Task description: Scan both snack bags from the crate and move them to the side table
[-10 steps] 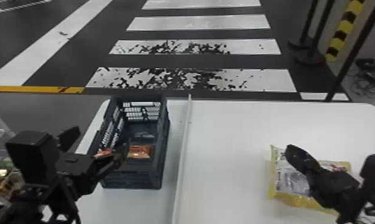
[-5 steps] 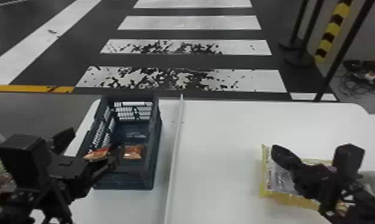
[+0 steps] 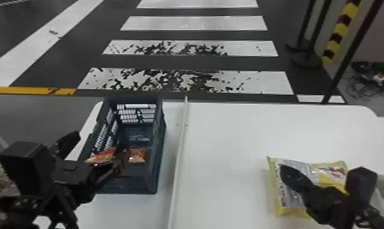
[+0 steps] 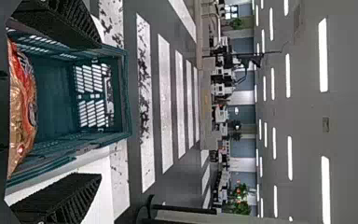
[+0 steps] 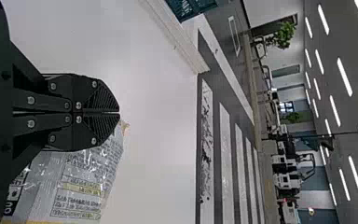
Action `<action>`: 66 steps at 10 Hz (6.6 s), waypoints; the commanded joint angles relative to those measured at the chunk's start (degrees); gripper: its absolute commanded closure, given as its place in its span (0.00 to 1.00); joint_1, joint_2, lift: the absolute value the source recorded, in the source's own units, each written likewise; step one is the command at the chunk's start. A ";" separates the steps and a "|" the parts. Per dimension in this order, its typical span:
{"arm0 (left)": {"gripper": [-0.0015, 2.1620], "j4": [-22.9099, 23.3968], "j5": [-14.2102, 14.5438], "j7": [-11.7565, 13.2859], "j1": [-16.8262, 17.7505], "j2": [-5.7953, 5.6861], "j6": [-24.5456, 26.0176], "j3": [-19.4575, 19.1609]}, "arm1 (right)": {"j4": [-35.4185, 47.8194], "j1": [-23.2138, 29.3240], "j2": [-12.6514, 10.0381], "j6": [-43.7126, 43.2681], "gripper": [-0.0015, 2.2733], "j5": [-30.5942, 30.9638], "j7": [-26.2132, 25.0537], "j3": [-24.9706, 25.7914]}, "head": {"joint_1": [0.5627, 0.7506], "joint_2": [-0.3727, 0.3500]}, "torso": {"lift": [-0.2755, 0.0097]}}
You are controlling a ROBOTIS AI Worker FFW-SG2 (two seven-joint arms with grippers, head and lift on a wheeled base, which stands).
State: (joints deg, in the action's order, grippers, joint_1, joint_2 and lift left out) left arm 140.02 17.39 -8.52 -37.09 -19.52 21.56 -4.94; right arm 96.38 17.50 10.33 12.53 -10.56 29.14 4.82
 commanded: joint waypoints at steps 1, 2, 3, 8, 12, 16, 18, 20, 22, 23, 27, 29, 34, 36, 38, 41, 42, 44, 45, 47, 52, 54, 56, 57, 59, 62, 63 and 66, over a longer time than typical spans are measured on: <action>0.00 -0.18 -0.08 -0.01 0.09 0.09 -0.15 0.19 | 1.18 2.98 0.04 -2.72 0.99 -0.78 0.91 1.42 | 0.70 0.60 | 0.63; 0.00 -0.54 -0.08 -0.01 0.35 0.09 -0.33 0.45 | 3.20 5.44 0.12 -3.95 0.99 -1.13 1.70 2.38 | 0.70 0.59 | 0.63; 0.00 -1.06 0.01 -0.01 0.79 0.00 -0.33 0.63 | 6.37 8.25 0.30 -4.48 0.99 -1.83 2.32 3.18 | 0.70 0.58 | 0.63; 0.00 -3.44 0.18 -0.01 2.46 -0.44 -1.91 2.04 | 13.49 17.74 0.48 -7.64 0.99 -2.54 3.90 3.88 | 0.70 0.58 | 0.63; 0.00 -3.61 0.10 -0.01 2.63 -0.79 -2.08 3.18 | 11.11 7.46 0.48 0.44 0.99 -1.13 3.55 1.59 | 0.70 0.59 | 0.63; 0.00 -3.61 -0.08 -0.01 2.11 -0.61 -2.61 2.83 | 0.04 -1.60 1.97 -0.61 0.99 0.89 3.37 -1.66 | 0.70 0.60 | 0.63; 0.00 -4.58 -0.34 0.17 2.37 -0.08 -2.61 3.18 | 10.50 2.89 1.53 3.26 0.99 -2.71 -11.13 -0.87 | 0.70 0.58 | 0.63; 0.00 -5.63 -1.93 0.26 3.78 0.27 -2.61 6.08 | 14.89 4.21 -0.75 -0.08 0.99 -3.50 -25.37 -1.13 | 0.70 0.51 | 0.63; 0.00 -5.63 -2.01 0.26 3.78 -0.26 -2.43 6.52 | 12.78 3.77 -4.01 -7.82 0.99 -1.13 -35.56 -3.24 | 0.70 0.43 | 0.63; 0.00 -5.63 -2.01 0.26 3.51 -0.61 -2.43 6.43 | 10.85 3.77 -5.06 -12.39 0.99 3.35 -43.47 -6.58 | 0.70 0.42 | 0.63; 0.00 -6.42 -2.01 0.34 3.42 -1.40 -2.61 7.57 | 8.13 4.03 -6.99 -13.97 0.99 10.47 -71.16 -19.32 | 0.70 0.41 | 0.63; 0.00 -7.04 -2.01 0.43 3.34 -1.75 -2.96 7.84 | 3.20 1.92 -6.99 -13.62 0.99 5.81 -69.14 -18.01 | 0.70 0.46 | 0.63; 0.00 -7.04 -2.19 0.61 1.84 -1.67 -5.77 7.66 | -5.76 -0.72 -7.52 -17.66 0.99 0.89 -63.25 -16.95 | 0.70 0.45 | 0.63; 0.00 -7.57 -2.54 0.87 1.76 -1.14 -5.95 7.75 | -7.25 1.04 -7.08 -18.89 0.99 1.07 -56.48 -16.51 | 0.70 0.48 | 0.63; 0.00 -8.09 -2.63 0.96 1.93 -0.88 -6.48 7.84 | -7.17 3.50 -6.29 -19.42 0.99 1.51 -53.40 -15.19 | 0.70 0.50 | 0.63; 0.00 -8.80 -2.54 0.96 2.37 -0.79 -6.83 8.01 | -5.76 7.72 -4.62 -23.99 0.99 1.59 -47.07 -13.00 | 0.70 0.48 | 0.63; 0.00 -9.41 -2.54 0.96 2.46 -0.79 -7.53 8.01 | -5.23 8.78 -3.74 -24.17 0.99 1.59 -44.35 -13.08 | 0.70 0.47 | 0.63; 0.00 -10.38 -2.37 0.96 3.16 -0.79 -7.88 8.54 | -4.62 9.65 -2.42 -23.81 0.99 4.06 -41.01 -16.51 | 0.70 0.50 | 0.63; 0.00 -10.38 -2.28 0.96 3.34 -0.79 -8.06 8.63 | -4.62 9.83 -1.90 -22.76 0.99 6.34 -40.13 -18.36 | 0.70 0.52 | 0.63; 0.00 -10.20 -2.19 0.78 2.90 -1.14 -9.11 8.36 | -4.35 11.76 1.00 -23.11 0.99 7.22 -38.55 -19.68 | 0.70 0.60 | 0.63; 0.00 -10.12 -1.57 0.87 3.34 -1.31 -9.47 8.54 | 8.92 18.88 10.32 -22.76 0.99 8.10 -29.32 -13.52 | 0.70 0.58 | 0.63; 0.00 -10.29 -1.66 0.87 3.34 -0.96 -9.47 8.54 | 19.90 23.72 10.32 -19.24 0.99 7.75 -29.06 -11.94 | 0.70 0.56 | 0.63; 0.00 -11.35 -1.66 0.87 3.42 -0.70 -10.17 9.16 | 22.28 24.86 3.90 -18.37 0.99 6.96 -29.58 -13.17 | 0.70 0.58 | 0.63; 0.00 -11.70 -1.75 0.87 4.13 -0.61 -9.99 9.86 | 21.13 24.68 -0.05 -18.89 0.99 5.11 -30.81 -13.17 | 0.70 0.59 | 0.63; 0.00 -11.87 -2.01 0.87 4.66 -0.70 -9.82 10.65 | 16.21 24.42 -3.21 -31.73 0.99 0.98 -40.39 -15.63 | 0.70 0.59 | 0.63; 0.00 -13.10 -2.01 0.87 4.66 -1.23 -10.17 10.82 | 9.18 19.23 -4.71 -35.59 0.99 0.36 -57.01 -20.99 | 0.70 0.47 | 0.63; 0.00 -13.46 -2.01 0.87 4.66 -1.31 -10.52 10.82 | 7.07 18.09 -4.80 -35.24 0.99 -0.43 -56.92 -22.23 | 0.70 0.49 | 0.63; 0.00 -14.07 -2.01 0.96 4.66 -1.14 -11.40 10.82 | 3.73 16.60 -5.24 -30.67 0.99 0.28 -59.82 -25.21 | 0.70 0.56 | 0.63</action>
State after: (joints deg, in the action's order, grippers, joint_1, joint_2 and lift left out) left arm 125.98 15.38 -7.56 -32.43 -20.77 10.26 5.89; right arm 100.49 34.16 5.14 -19.15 -10.39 -30.46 -19.88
